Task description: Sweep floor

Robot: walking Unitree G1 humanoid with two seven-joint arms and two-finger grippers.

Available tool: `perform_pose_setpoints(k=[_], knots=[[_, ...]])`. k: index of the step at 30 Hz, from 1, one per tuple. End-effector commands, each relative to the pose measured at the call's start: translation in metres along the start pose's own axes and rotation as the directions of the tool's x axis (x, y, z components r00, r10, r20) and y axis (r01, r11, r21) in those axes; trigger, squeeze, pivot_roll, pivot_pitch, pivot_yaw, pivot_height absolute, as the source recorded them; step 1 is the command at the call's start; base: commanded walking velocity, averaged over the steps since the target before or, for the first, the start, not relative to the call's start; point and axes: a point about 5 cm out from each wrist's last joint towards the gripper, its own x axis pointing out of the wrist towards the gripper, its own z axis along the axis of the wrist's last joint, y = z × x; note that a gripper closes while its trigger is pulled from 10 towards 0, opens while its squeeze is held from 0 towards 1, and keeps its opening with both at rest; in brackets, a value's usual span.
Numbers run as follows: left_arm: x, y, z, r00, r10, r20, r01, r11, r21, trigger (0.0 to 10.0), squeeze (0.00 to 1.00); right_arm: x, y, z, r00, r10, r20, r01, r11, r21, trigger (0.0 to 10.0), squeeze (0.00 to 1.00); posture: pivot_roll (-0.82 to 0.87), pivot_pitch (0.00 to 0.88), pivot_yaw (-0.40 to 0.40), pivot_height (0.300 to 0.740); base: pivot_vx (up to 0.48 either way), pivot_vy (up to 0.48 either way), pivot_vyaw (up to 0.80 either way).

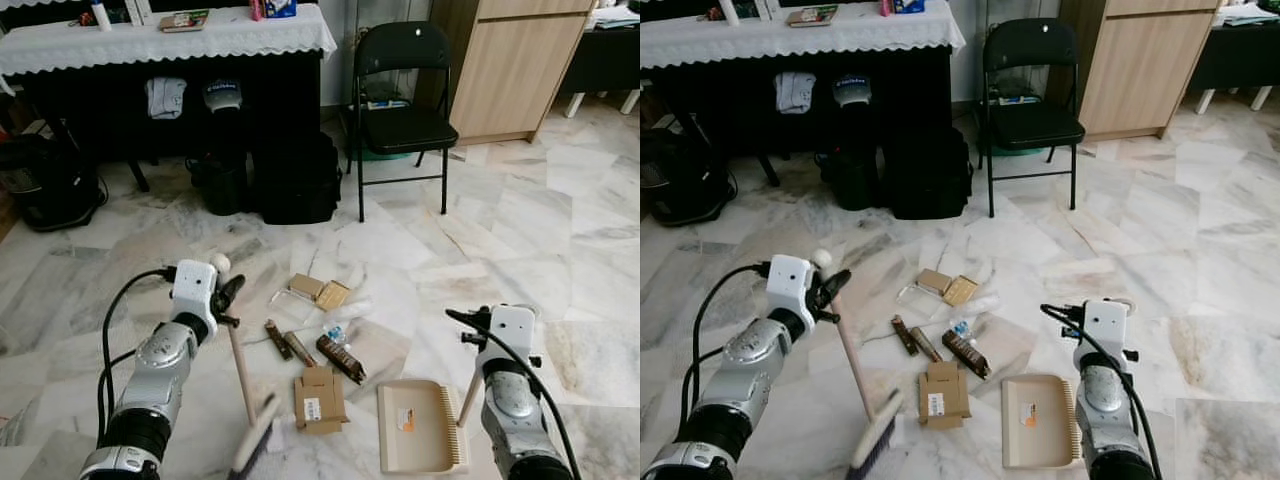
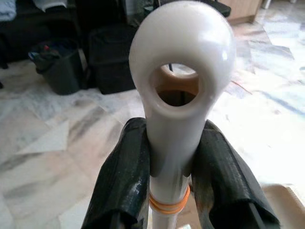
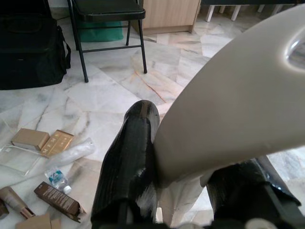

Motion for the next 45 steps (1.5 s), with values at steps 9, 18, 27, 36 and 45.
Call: perform_pose_setpoints(k=[9, 18, 27, 36, 45], knots=[[-0.001, -0.013, 0.005, 0.992, -0.128, 0.009, 0.128, 0.986, -0.111, 10.0, 0.00, 0.004, -0.004, 0.003, 1.000, 0.000, 0.005, 0.000, 1.000, -0.015, 10.0, 0.00, 0.00, 0.000, 0.050, 0.740, 0.000, 0.000, 0.00], [-0.002, -0.022, 0.021, 0.966, -0.245, 0.080, 0.256, 0.948, -0.189, 10.0, 0.00, 0.005, -0.003, 0.003, 1.000, 0.007, 0.000, -0.007, 1.000, -0.017, 10.0, 0.00, 0.00, 0.000, 0.043, 0.740, 0.000, 0.000, 0.00], [-0.004, -0.019, 0.028, 0.966, -0.241, 0.094, 0.253, 0.956, -0.152, 10.0, 0.00, 0.008, -0.002, 0.006, 1.000, 0.017, 0.001, -0.017, 1.000, -0.024, 10.0, 0.00, 0.01, 0.000, 0.033, 0.740, 0.000, 0.000, 0.00], [-0.001, 0.005, 0.041, 0.991, -0.104, 0.089, 0.106, 0.994, -0.015, 10.0, 0.00, 0.010, 0.000, 0.009, 1.000, 0.021, 0.004, -0.021, 1.000, -0.023, 10.0, 0.00, 0.01, 0.000, 0.031, 0.740, 0.000, 0.000, 0.00], [0.002, 0.008, 0.038, 0.995, -0.016, 0.101, 0.016, 1.000, 0.001, 10.0, 0.00, 0.010, -0.001, 0.009, 1.000, 0.017, 0.010, -0.017, 1.000, -0.020, 10.0, 0.00, 0.00, 0.000, 0.034, 0.740, 0.000, 0.000, 0.00]])
